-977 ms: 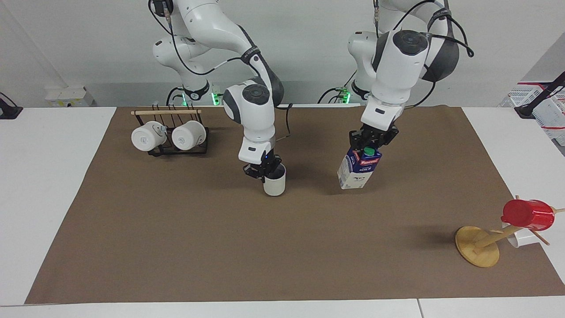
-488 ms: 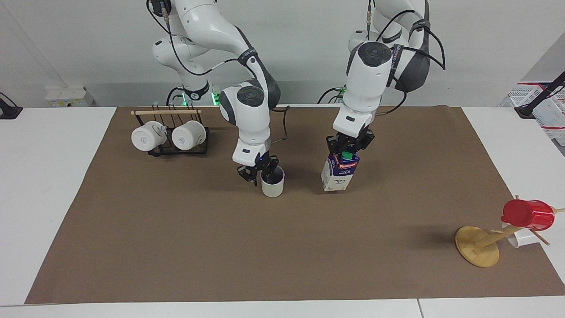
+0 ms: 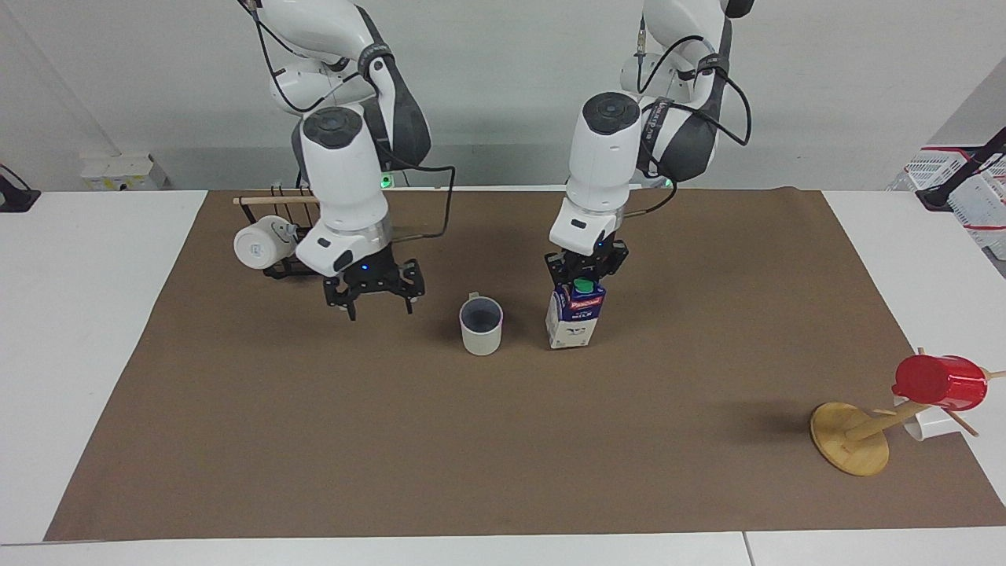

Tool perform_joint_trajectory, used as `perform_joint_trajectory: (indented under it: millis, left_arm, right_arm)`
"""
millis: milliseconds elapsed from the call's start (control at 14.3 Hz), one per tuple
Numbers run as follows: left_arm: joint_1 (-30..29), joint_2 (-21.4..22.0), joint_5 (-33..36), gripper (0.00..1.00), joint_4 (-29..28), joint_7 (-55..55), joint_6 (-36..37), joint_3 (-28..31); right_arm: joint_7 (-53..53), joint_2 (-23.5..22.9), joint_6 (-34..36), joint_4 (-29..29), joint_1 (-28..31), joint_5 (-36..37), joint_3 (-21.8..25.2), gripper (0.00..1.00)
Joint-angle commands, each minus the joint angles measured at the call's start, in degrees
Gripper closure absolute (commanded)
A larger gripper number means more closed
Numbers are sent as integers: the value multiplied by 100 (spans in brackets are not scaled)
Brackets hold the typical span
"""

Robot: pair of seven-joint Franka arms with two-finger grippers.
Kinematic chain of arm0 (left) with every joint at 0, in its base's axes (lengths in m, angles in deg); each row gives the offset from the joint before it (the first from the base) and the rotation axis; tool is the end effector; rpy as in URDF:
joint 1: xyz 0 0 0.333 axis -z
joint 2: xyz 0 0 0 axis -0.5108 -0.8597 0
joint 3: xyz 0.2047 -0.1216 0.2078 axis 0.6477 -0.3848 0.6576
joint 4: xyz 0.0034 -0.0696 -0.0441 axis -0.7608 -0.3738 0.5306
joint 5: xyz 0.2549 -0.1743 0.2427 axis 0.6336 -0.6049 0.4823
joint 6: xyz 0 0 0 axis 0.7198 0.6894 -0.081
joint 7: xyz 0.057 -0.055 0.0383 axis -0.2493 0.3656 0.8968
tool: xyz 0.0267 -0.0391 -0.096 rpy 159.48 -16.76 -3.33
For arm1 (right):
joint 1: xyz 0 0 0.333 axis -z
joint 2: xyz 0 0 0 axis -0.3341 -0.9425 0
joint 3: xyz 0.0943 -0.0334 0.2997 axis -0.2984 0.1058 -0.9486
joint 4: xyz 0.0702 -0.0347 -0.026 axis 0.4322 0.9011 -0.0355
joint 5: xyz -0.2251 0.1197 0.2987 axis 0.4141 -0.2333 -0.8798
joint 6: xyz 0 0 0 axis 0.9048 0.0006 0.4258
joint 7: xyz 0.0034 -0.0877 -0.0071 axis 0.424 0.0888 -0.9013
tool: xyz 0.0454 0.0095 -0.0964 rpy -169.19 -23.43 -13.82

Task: Place cup and milk on table
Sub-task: 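Set the mug at table center with the right gripper and withdraw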

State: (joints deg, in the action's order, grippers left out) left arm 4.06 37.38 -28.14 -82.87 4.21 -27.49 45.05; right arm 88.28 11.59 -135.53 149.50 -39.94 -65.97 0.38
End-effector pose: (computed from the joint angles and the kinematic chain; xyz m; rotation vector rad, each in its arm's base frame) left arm 0.5193 -0.3521 0.4678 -3.1256 -0.1918 -0.1438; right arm 0.5924 0.1443 0.4905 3.1164 0.0935 0.2089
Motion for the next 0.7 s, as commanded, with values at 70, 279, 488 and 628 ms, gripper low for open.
perform_joint_trajectory:
  millis: [70,279,488,628]
  left_arm:
    - [144,-63,100,100,142,191,-27,78]
    - [267,-63,73,100,177,226,-88,69]
    - [521,-194,143,100,186,691,-211,78]
    - [566,-299,144,100,256,701,-238,78]
  right_arm:
    - [49,194,1109,-614,643,108,-31,0]
    - [5,527,1786,-713,1021,108,-23,0]
    - [-3,835,2508,-660,1233,108,-23,0]
    - [-213,932,2693,-695,1391,108,-14,0]
